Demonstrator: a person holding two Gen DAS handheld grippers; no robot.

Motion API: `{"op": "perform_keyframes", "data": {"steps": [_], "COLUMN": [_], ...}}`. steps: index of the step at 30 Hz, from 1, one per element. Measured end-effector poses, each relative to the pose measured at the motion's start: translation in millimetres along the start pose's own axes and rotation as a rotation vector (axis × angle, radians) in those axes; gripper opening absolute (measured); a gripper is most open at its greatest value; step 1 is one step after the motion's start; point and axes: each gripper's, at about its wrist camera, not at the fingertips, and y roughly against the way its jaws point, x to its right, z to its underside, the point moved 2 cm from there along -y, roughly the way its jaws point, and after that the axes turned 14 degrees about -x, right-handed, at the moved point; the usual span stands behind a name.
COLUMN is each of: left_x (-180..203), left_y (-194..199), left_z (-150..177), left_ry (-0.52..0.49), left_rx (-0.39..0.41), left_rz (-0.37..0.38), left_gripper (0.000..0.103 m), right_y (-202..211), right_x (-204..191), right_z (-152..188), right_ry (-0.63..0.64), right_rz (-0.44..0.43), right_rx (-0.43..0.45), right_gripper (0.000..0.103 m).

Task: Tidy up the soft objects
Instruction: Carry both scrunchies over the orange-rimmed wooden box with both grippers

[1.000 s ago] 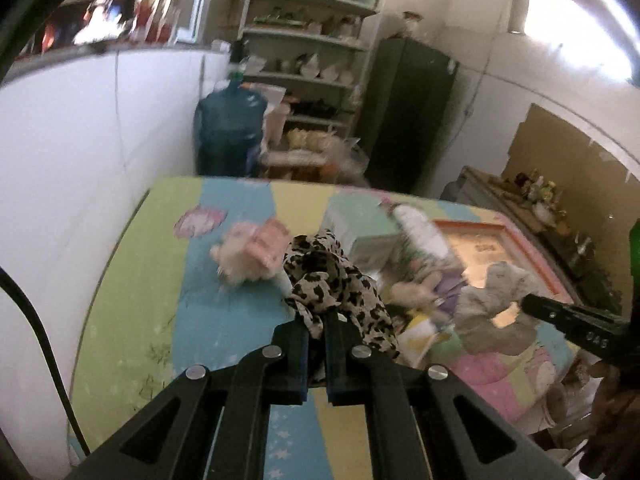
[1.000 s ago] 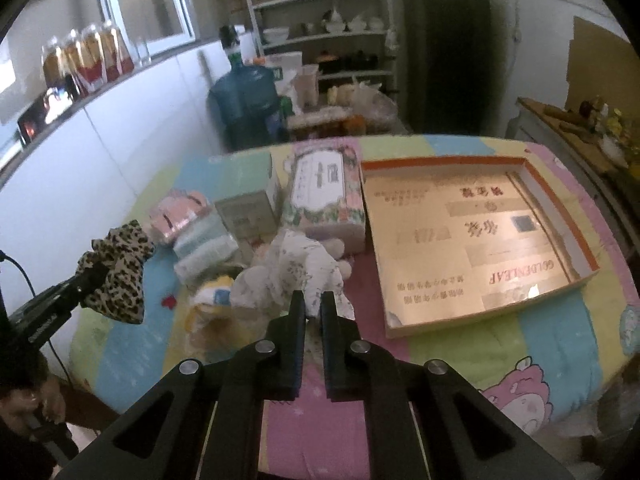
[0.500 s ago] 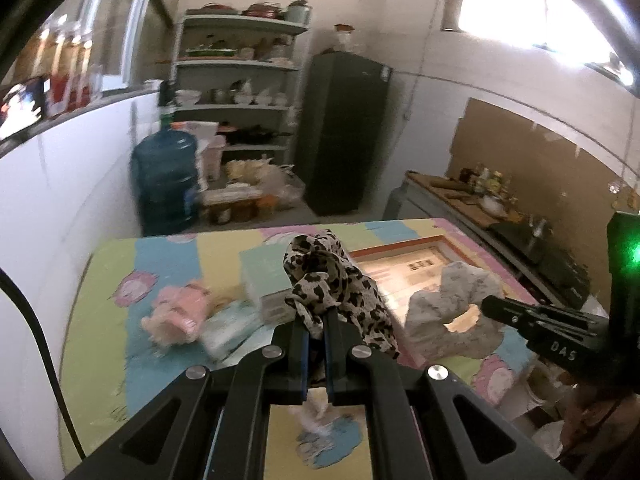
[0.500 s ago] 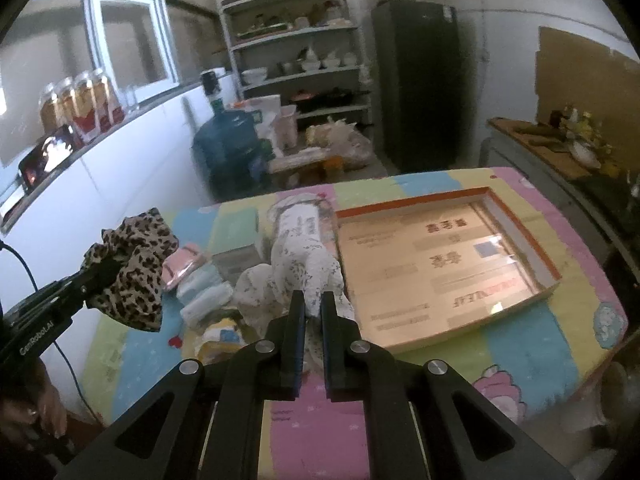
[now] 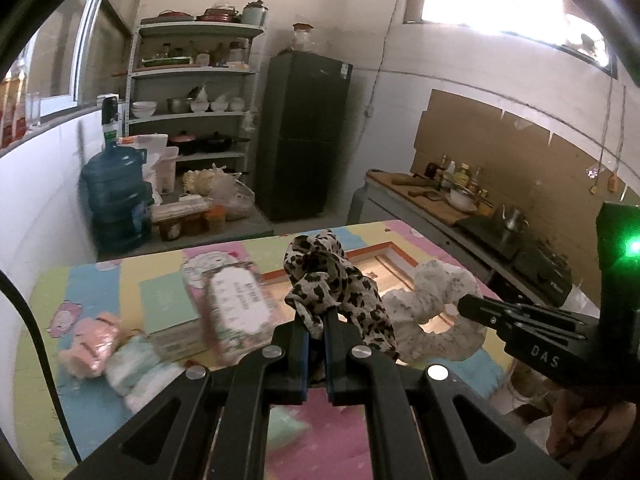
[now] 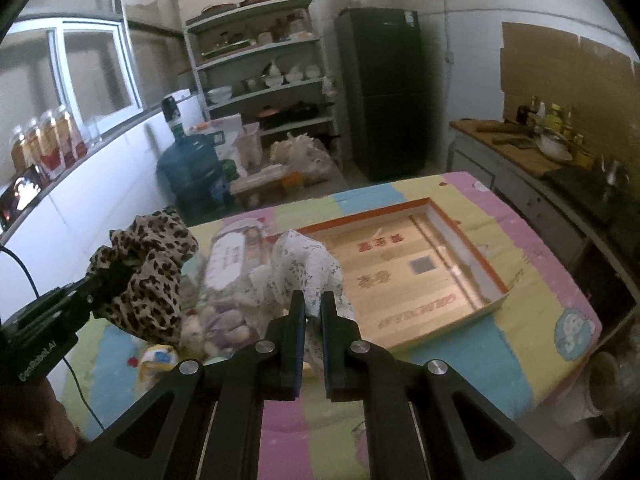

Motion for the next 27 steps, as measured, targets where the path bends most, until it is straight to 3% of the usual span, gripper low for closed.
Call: {"op": "perform_keyframes", "data": {"steps": [10, 27], "left_x": [56.2, 68.1], "left_y": [-76.8, -180.4], "left_z": [-24.5, -13.6], "left_ry": [0.057, 0.146], "left_rx": [-0.06, -0.215], "left_rz": [-0.03, -0.091], "left_gripper": [0.006, 0.006], "right_y": [-35.4, -120.4], "right_x": [88.9, 156.2], "right_z": [-40.1, -59.3], "right_ry": [0.028, 0.036], "right_rz": [-0.049, -0.098], "right_rx": [-0.047, -0.204], "right_gripper": [0.007, 0.008]}}
